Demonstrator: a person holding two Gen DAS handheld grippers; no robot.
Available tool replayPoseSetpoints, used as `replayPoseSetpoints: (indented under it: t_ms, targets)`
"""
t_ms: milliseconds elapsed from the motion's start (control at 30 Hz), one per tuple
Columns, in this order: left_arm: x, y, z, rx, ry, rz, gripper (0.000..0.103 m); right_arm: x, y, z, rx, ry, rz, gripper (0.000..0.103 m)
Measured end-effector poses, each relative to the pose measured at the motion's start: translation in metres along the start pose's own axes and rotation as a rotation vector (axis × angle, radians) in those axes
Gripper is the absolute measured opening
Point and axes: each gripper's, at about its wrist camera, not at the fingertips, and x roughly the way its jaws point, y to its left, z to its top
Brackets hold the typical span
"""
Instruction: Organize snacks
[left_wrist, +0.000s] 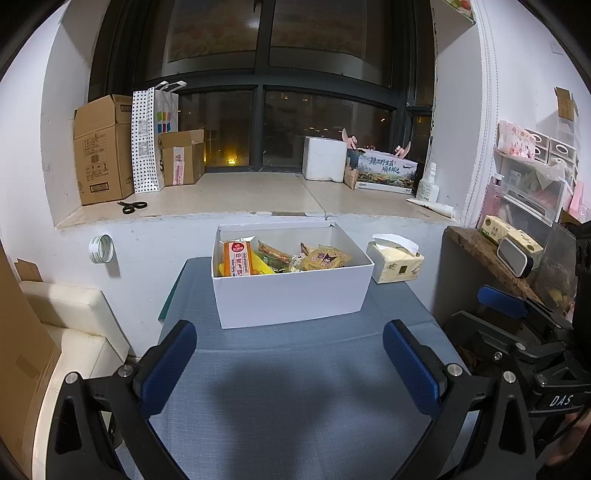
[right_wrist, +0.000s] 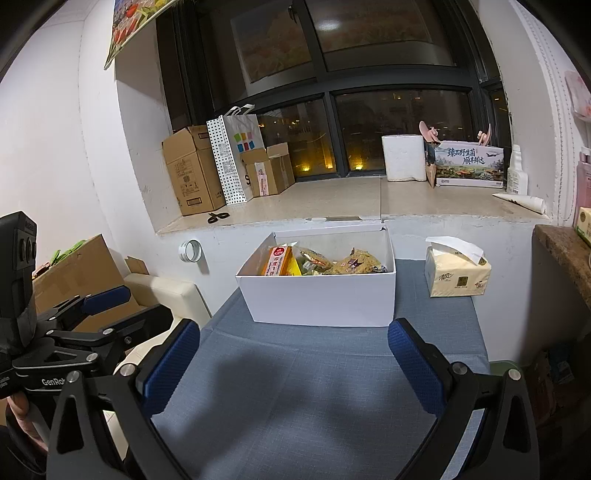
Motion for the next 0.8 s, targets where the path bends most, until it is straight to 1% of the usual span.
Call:
replayPoseSetpoints:
  t_ms: [800]
  targets:
    - [0.0012, -0.0011, -0.0014, 0.000, 0.002, 0.000, 0.103, 0.0010, 0.0010, -0.0021, -0.007, 0.005, 0.004, 0.103]
